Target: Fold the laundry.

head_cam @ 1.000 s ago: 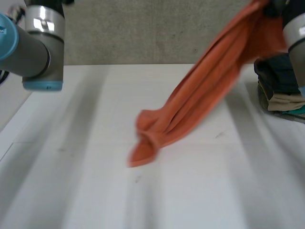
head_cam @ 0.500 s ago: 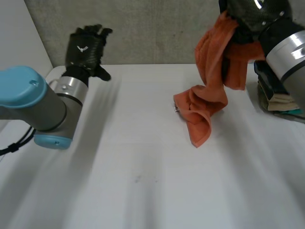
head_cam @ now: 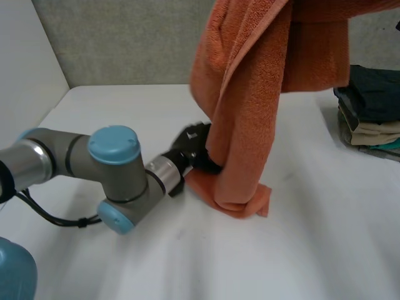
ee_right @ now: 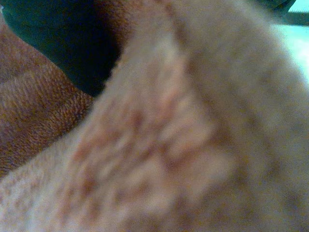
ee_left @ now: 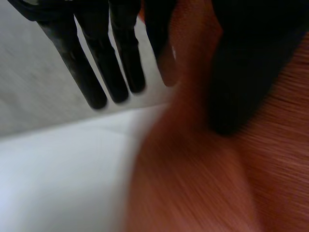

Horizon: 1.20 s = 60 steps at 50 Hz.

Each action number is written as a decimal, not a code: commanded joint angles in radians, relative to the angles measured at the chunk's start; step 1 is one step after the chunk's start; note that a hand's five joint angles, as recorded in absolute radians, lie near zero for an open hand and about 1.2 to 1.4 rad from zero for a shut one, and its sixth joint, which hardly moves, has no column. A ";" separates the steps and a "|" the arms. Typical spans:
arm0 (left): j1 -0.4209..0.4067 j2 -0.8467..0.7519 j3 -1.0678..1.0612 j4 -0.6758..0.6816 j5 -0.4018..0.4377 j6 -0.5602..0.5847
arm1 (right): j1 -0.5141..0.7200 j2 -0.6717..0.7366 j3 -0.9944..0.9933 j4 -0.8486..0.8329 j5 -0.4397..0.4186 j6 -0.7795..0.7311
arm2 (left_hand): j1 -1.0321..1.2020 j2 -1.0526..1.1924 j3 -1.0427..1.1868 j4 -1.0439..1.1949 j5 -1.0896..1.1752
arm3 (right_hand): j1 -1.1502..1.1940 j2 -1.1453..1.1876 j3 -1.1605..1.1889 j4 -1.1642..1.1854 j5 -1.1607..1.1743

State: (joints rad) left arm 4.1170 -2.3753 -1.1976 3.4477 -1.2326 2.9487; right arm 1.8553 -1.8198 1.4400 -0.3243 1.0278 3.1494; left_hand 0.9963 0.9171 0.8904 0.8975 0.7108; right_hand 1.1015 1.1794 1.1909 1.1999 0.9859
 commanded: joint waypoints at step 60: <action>0.258 0.251 0.201 0.528 -0.328 0.616 | -0.028 0.709 -0.319 -0.455 0.407 -0.592 | 0.400 0.479 0.506 0.499 0.511 | 0.295 0.217 0.205 0.196 0.236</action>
State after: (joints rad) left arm 4.3768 -2.1812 -0.9080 3.6277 -1.5836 3.5614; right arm 1.8353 -1.0553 1.0097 -0.2823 1.4546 2.4795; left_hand 1.1728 1.1997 1.1945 1.2006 0.9626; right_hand 1.1015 1.1794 1.1910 1.2000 0.9859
